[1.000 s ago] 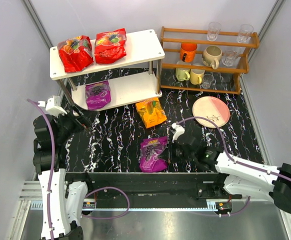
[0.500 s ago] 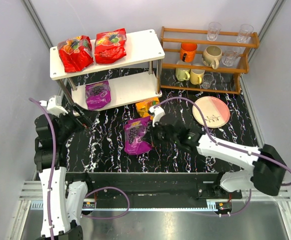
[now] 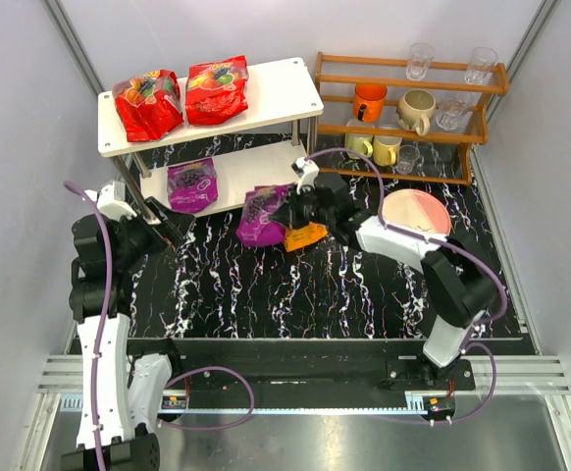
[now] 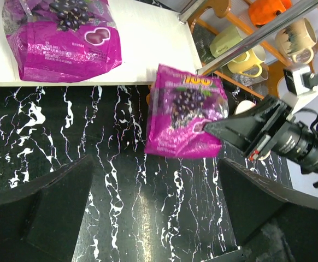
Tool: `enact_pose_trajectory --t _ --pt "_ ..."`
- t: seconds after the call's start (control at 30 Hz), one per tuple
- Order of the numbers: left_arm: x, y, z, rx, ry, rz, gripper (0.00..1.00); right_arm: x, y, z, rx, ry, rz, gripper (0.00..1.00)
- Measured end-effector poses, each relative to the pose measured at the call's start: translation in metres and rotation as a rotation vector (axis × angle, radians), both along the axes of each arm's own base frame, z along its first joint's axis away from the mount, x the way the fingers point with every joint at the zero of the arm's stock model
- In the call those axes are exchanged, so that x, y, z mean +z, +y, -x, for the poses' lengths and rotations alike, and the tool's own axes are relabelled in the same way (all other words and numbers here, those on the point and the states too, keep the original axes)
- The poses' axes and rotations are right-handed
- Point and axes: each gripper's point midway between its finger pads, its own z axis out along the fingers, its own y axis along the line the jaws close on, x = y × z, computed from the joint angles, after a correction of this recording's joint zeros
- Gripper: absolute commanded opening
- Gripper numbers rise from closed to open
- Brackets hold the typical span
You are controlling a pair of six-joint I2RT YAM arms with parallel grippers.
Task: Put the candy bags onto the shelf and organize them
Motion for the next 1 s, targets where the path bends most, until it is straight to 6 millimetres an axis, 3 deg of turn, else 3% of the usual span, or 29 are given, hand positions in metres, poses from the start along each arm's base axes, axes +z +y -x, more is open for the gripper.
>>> enact_pose_trajectory --t 0.1,0.37,0.73,1.0 --pt "-0.004 0.001 -0.005 -0.002 0.018 0.001 0.99 0.010 0.019 -0.019 0.040 -0.029 -0.046 0.00" --pt "-0.003 0.002 -0.007 -0.007 0.005 -0.014 0.99 0.029 0.052 -0.046 0.129 -0.086 -0.124 0.00" --pt "-0.003 0.002 -0.007 -0.011 0.001 -0.025 0.99 0.001 0.054 -0.101 0.128 -0.068 -0.142 0.00" --pt "-0.005 0.002 -0.010 -0.019 0.002 -0.026 0.99 0.003 0.062 -0.122 0.149 -0.072 -0.187 0.00"
